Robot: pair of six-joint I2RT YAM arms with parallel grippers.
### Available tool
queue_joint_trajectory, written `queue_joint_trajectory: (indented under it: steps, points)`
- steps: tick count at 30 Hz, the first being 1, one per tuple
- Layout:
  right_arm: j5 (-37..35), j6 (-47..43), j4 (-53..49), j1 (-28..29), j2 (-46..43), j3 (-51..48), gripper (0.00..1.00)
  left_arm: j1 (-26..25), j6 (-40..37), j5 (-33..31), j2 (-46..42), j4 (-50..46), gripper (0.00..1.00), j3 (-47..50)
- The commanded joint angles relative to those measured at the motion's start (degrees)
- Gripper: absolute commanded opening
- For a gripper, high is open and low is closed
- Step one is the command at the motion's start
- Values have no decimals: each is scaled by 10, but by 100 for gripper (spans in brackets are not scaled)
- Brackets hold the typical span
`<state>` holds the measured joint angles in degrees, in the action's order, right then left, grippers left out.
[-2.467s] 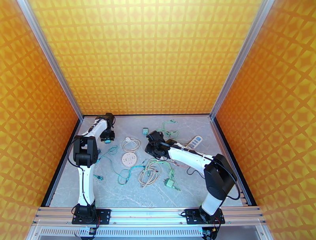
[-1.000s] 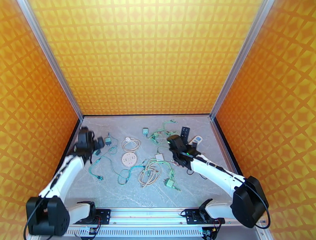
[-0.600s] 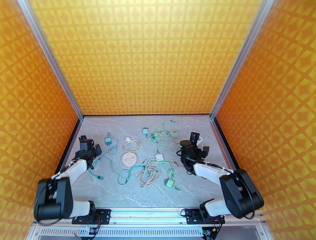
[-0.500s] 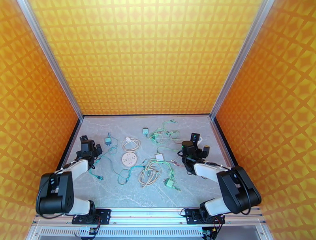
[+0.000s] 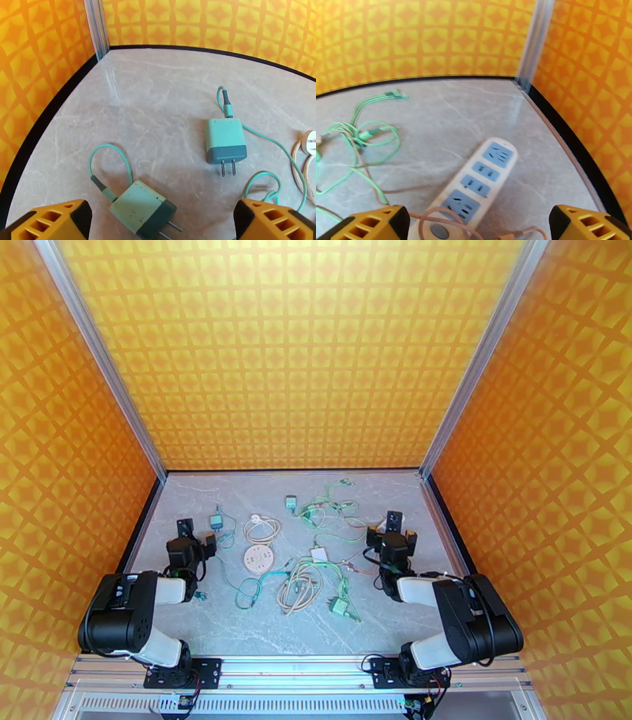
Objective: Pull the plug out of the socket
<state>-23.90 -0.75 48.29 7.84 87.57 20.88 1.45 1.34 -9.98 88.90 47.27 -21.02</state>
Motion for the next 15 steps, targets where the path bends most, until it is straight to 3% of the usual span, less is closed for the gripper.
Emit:
queue_joint_trajectory:
  steps: [1,15]
  points:
    - [40,8,17,-1,-6,6,98,0,-16,15,2,64,99,1]
    - [25,10,31,-1,-3,1,99,0,-15,15,0,56,99,0]
